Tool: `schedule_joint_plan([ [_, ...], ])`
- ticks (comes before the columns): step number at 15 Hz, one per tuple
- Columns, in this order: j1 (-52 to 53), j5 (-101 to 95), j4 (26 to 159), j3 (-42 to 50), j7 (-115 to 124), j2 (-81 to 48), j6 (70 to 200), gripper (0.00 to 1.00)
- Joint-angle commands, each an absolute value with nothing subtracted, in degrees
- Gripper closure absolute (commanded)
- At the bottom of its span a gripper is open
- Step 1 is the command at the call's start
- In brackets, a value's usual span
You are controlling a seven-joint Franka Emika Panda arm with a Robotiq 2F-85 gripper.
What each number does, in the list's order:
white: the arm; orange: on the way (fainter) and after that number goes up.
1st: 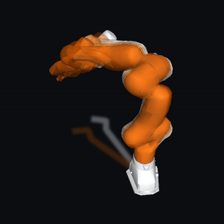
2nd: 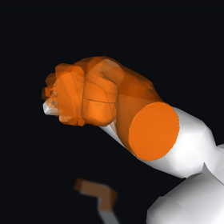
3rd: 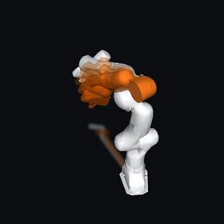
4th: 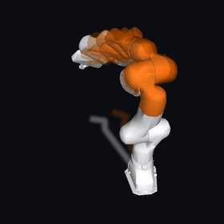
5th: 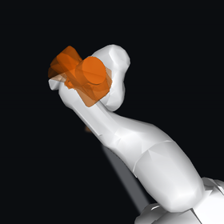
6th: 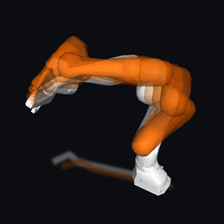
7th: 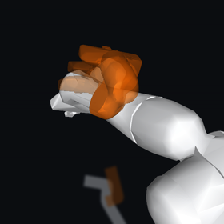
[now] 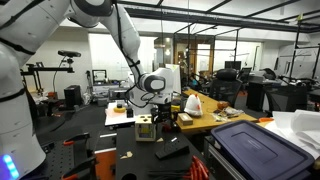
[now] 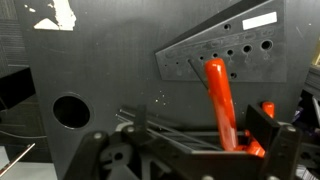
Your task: Move the red object to the next hole
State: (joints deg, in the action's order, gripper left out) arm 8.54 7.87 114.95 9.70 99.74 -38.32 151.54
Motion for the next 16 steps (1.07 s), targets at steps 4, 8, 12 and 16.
schedule_joint_plan([
  [4, 11.25, 7.58, 116.57, 12.03, 111.30, -34.05, 149.75, 0.00],
  [8, 11.20, 6.54, 117.05, 11.70, 113.82, -31.80, 146.85, 0.00],
  [12, 9.40, 6.87, 116.81, 9.58, 112.18, -29.82, 140.76, 0.00],
  [16, 7.05, 9.03, 115.69, 7.34, 111.53, -28.90, 133.92, 0.00],
])
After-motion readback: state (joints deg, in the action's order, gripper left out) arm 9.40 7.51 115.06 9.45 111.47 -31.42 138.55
